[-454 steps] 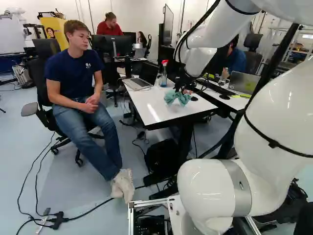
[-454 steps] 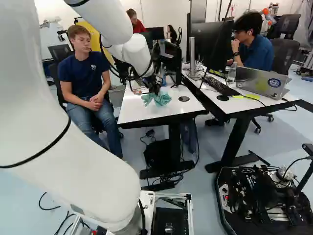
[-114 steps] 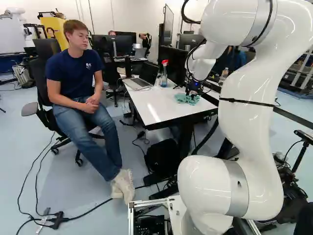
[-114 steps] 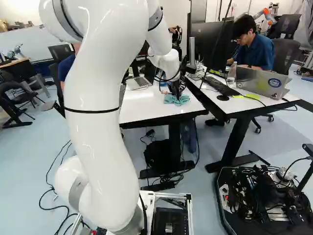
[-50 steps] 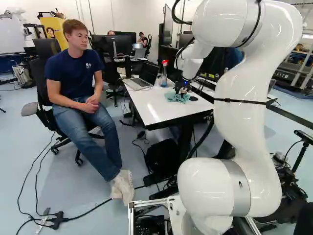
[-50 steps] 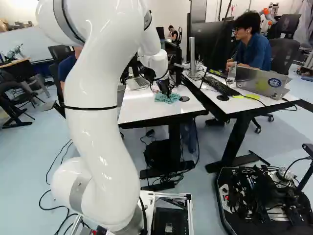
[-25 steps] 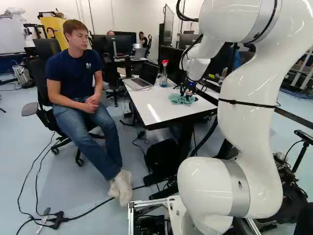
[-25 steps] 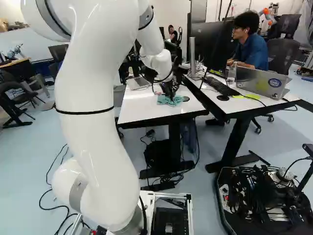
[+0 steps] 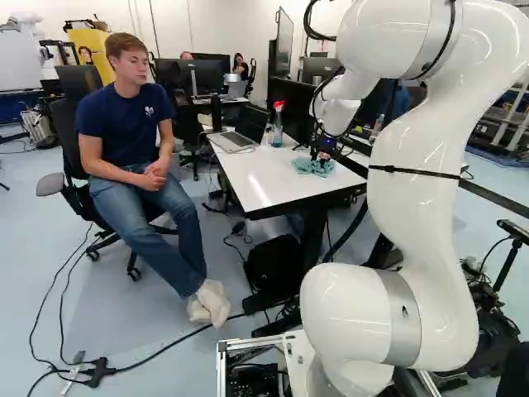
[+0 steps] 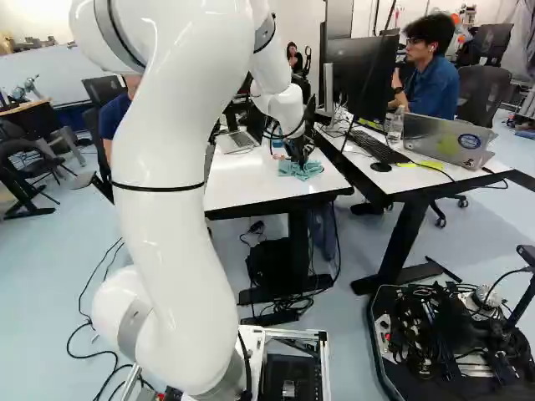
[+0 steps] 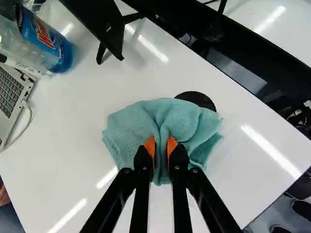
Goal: Clean the table with the green towel
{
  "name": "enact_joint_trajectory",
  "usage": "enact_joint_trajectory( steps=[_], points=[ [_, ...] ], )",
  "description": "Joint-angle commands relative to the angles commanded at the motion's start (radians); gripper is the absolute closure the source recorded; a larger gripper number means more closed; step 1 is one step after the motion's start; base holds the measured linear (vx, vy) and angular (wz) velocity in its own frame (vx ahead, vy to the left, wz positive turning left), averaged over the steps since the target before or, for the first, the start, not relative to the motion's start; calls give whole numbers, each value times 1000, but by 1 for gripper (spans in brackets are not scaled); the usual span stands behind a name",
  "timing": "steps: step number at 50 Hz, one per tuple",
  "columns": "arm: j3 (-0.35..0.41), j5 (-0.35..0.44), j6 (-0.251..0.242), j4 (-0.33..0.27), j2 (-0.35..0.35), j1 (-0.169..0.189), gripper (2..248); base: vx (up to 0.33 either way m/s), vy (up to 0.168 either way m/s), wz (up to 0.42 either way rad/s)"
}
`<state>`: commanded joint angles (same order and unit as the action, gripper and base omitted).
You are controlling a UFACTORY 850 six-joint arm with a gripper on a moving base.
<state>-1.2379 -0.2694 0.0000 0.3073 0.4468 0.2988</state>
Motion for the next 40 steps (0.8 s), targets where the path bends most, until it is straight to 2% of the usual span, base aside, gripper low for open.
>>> enact_joint_trajectory(
  steps=[17,40],
  points=[
    [-57,0,0,0,43,-34,202,0,0,0],
    [22,0,0,0,-17,-85,202,0,0,0]
  ],
)
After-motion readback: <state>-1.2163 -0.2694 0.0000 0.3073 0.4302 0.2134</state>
